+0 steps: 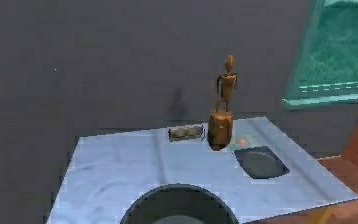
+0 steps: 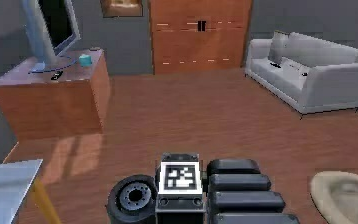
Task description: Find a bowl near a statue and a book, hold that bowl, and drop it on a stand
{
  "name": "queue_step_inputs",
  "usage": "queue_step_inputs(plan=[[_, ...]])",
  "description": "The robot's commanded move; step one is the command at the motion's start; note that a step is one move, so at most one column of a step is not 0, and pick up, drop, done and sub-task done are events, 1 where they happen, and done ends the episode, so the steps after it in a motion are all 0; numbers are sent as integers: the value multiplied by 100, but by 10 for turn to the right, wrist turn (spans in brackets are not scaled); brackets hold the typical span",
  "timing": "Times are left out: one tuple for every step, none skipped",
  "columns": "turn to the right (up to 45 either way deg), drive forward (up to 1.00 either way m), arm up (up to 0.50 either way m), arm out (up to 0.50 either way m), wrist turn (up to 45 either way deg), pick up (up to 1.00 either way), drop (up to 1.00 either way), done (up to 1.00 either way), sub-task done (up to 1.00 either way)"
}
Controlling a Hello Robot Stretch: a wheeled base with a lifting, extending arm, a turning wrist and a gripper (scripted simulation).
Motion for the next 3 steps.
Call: queue_step_inputs(plan=[[450, 0, 0, 0, 0, 0, 0, 0, 0], [300, 0, 0, 0, 0, 0, 0, 0, 0], [0, 15, 0, 0, 0, 0, 0, 0, 0]])
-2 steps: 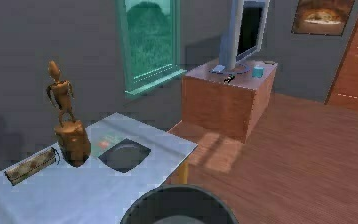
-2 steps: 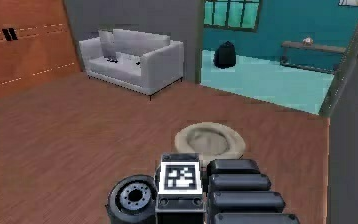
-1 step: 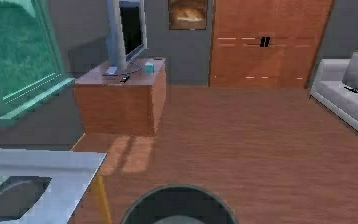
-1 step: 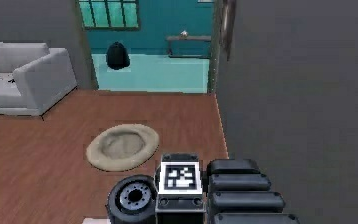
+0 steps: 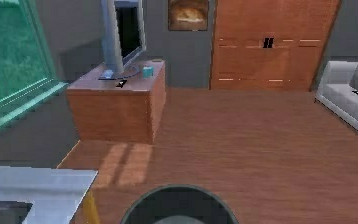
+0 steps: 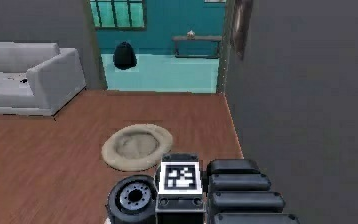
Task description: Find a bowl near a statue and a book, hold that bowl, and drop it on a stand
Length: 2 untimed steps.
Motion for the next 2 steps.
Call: queue_step_inputs(plan=[[90, 0, 0, 0, 0, 0, 0, 0, 0], [0, 100, 0, 0, 0, 0, 0, 0, 0]])
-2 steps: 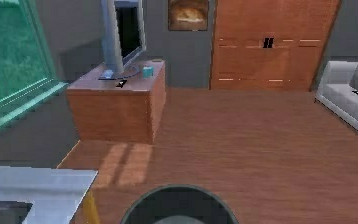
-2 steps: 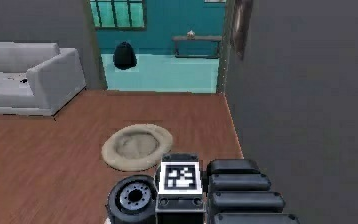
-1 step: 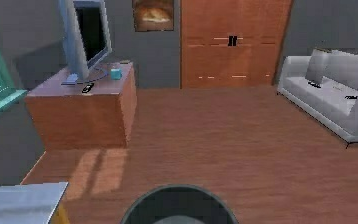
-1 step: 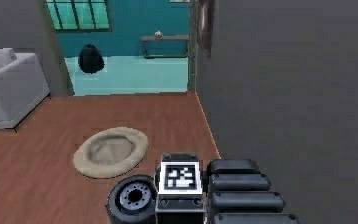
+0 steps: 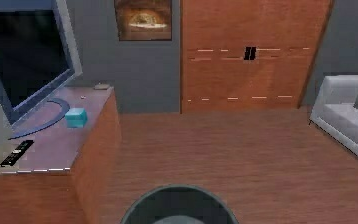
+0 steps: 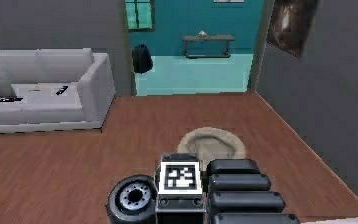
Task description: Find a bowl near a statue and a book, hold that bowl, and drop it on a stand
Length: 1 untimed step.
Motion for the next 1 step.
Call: queue_step_inputs(plan=[[0, 70, 0, 0, 0, 0, 0, 0, 0]])
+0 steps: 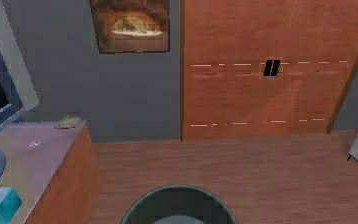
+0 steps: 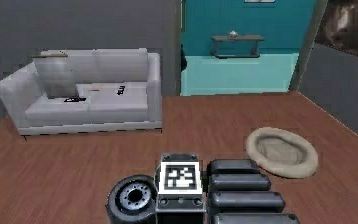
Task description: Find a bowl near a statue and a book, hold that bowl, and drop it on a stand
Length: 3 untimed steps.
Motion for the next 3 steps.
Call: queue_step_inputs(plan=[[-30, 0, 0, 0, 0, 0, 0, 0, 0], [0, 75, 0, 0, 0, 0, 0, 0, 0], [-450, 0, 0, 0, 0, 0, 0, 0, 0]])
